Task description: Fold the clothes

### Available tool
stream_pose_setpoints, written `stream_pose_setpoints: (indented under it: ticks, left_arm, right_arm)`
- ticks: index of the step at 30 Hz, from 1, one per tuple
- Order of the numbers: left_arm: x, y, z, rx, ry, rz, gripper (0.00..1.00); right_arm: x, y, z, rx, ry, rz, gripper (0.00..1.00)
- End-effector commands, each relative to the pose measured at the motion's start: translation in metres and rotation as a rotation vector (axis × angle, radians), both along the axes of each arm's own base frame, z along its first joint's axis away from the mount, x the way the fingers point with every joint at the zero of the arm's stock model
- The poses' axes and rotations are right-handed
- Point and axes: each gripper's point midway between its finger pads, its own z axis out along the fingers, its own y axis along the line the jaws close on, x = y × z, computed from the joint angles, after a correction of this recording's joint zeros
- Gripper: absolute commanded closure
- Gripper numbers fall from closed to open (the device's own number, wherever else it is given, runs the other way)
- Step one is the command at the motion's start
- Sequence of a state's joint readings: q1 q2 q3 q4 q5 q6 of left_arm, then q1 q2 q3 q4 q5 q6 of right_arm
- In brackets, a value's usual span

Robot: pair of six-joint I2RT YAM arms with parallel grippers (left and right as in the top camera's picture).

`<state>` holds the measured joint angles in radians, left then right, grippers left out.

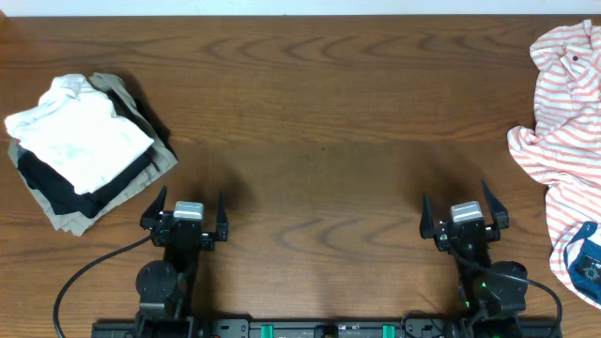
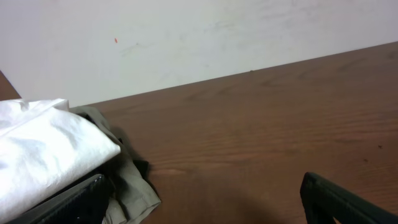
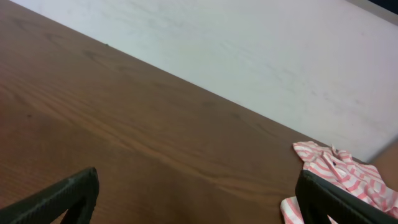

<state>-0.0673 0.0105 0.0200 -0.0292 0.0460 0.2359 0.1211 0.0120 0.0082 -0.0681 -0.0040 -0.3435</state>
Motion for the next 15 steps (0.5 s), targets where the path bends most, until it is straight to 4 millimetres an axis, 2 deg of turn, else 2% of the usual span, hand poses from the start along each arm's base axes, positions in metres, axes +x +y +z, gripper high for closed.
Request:
stream_pose_setpoints:
  ticks: [1,15]
  left_arm:
    - [-0.0008,0.0009,-0.0152,-0.001,0.046,0.006,0.02]
    - [-0.0008,0.0009,-0.0153,-0.001,0.046,0.006,0.02]
  right_arm:
    - [-0.0005,0.0031,0.0003,0.031,0.0,0.012,0.01]
    - [-0.0006,0.0035,0.0002,0.071,0.006,0.012,0.01]
